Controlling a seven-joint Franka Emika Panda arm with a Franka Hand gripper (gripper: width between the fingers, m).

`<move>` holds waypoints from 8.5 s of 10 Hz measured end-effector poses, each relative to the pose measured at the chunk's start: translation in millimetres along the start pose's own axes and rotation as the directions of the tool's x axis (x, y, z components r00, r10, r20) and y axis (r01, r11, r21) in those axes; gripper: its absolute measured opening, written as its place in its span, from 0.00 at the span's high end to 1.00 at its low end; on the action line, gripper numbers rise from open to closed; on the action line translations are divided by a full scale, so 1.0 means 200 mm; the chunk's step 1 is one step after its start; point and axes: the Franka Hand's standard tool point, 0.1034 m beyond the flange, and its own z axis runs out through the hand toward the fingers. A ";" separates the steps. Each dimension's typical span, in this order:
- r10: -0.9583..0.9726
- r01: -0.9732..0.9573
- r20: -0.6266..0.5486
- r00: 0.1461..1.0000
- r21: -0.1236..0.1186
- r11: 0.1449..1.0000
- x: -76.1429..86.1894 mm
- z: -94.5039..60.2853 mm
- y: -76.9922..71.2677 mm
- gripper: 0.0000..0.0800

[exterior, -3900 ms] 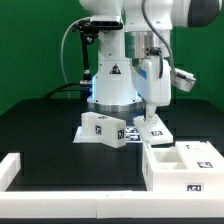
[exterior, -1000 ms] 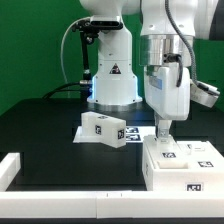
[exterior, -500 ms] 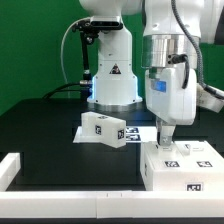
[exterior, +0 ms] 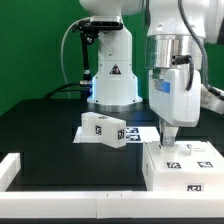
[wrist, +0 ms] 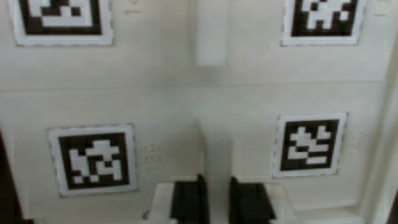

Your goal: Assemble cabinet

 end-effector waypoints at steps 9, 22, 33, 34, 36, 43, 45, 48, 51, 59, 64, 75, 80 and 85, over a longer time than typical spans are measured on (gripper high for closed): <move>0.030 -0.026 0.085 0.996 -0.049 0.998 -0.03 -0.19 0.06 0.03; 0.058 -0.054 0.090 0.994 -0.042 0.998 -0.07 -0.19 0.16 0.00; -0.883 0.881 0.030 0.469 0.055 0.470 -0.19 -0.22 0.33 0.00; -0.862 0.862 -0.030 0.505 0.073 0.502 -0.19 -0.24 0.34 0.00; -0.928 0.928 -0.036 0.370 0.059 0.368 -0.18 -0.23 0.35 0.00; -0.965 0.970 -0.099 0.242 0.038 0.240 -0.23 -0.18 0.44 0.00; -0.961 0.976 -0.174 0.215 -0.003 0.219 -0.15 -0.06 0.45 0.00; -0.962 0.967 -0.097 0.254 0.002 0.255 -0.16 0.01 0.42 0.00; -0.961 0.968 -0.118 0.250 0.006 0.251 -0.15 -0.01 0.40 0.00; -0.978 0.999 -0.203 0.043 0.035 0.037 -0.14 -0.04 0.38 0.00; -0.978 0.999 -0.205 -0.027 0.031 -0.034 -0.21 -0.04 0.39 0.00; -0.988 1.000 -0.156 -0.015 0.002 -0.016 -0.20 0.24 0.43 0.00; -0.989 1.000 -0.149 0.007 -0.003 0.008 -0.19 0.24 0.43 0.44; -0.992 1.000 -0.127 0.006 -0.004 0.007 -0.16 0.24 0.44 0.74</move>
Offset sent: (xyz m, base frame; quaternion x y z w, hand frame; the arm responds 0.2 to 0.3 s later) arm -0.0367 -0.0014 0.0379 -0.0385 -0.0141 0.0256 0.9988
